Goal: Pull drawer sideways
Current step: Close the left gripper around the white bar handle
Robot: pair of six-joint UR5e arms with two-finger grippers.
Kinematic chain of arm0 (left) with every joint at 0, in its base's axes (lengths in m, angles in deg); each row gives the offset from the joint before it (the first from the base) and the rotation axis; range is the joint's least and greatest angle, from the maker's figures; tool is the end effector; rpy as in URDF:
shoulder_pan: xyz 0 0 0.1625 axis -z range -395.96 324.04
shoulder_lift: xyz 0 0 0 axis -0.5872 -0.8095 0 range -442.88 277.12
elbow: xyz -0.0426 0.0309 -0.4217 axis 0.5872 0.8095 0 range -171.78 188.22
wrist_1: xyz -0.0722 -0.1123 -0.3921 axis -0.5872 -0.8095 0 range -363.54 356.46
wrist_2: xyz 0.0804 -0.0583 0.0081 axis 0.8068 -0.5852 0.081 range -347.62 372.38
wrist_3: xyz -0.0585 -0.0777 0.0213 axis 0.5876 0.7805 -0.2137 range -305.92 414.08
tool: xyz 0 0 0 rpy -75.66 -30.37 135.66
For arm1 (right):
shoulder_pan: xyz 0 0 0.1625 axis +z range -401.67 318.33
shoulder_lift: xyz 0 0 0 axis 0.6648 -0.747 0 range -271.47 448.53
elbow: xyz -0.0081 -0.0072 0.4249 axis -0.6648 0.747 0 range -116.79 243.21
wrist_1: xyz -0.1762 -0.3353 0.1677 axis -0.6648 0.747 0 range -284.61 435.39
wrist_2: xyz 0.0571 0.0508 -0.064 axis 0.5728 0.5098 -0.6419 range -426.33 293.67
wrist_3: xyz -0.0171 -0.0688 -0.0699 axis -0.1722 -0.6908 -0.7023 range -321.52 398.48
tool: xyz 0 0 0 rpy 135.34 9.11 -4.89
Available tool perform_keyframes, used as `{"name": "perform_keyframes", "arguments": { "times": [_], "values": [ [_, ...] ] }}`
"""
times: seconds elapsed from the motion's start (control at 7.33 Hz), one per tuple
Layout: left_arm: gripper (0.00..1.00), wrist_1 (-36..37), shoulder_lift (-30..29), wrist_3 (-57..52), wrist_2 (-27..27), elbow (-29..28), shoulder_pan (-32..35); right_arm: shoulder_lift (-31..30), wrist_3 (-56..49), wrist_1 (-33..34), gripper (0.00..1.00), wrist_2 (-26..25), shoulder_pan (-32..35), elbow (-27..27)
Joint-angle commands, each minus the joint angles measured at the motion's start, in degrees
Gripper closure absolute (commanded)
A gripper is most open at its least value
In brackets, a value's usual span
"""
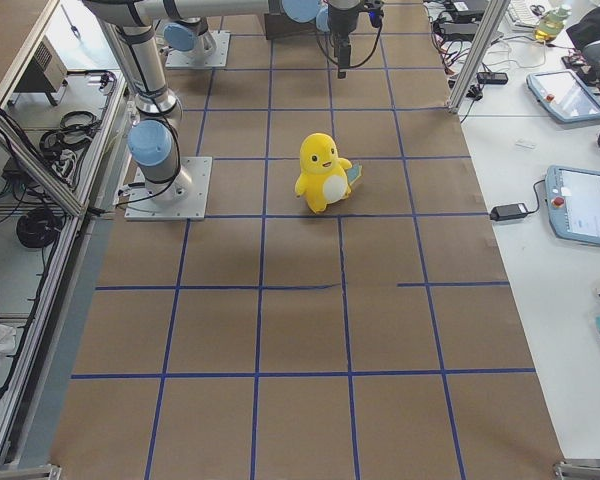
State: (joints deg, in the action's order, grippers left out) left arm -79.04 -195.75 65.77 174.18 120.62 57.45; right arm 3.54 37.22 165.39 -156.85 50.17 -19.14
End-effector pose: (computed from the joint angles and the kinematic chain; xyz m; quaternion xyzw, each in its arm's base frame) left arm -0.0690 -0.5076 0.1978 0.0987 0.7902 0.1387 0.5887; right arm 0.1494 -0.5285 0.5091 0.0269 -0.9994 0.0231 0.0045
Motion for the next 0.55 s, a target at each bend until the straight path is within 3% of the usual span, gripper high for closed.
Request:
{"name": "perform_keyframes", "arguments": {
  "times": [0.0, 0.41],
  "values": [
    [0.16, 0.0, -0.07, 0.18, -0.26, 0.01, -0.07, 0.0, 0.02, 0.0, 0.0, 0.0, 0.0, 0.0],
    [0.33, -0.09, -0.07, 1.23, -0.7, 0.01, -0.07, 0.0, -0.06, 0.0, 0.0, 0.0, 0.0, 0.0]
  ]
}}
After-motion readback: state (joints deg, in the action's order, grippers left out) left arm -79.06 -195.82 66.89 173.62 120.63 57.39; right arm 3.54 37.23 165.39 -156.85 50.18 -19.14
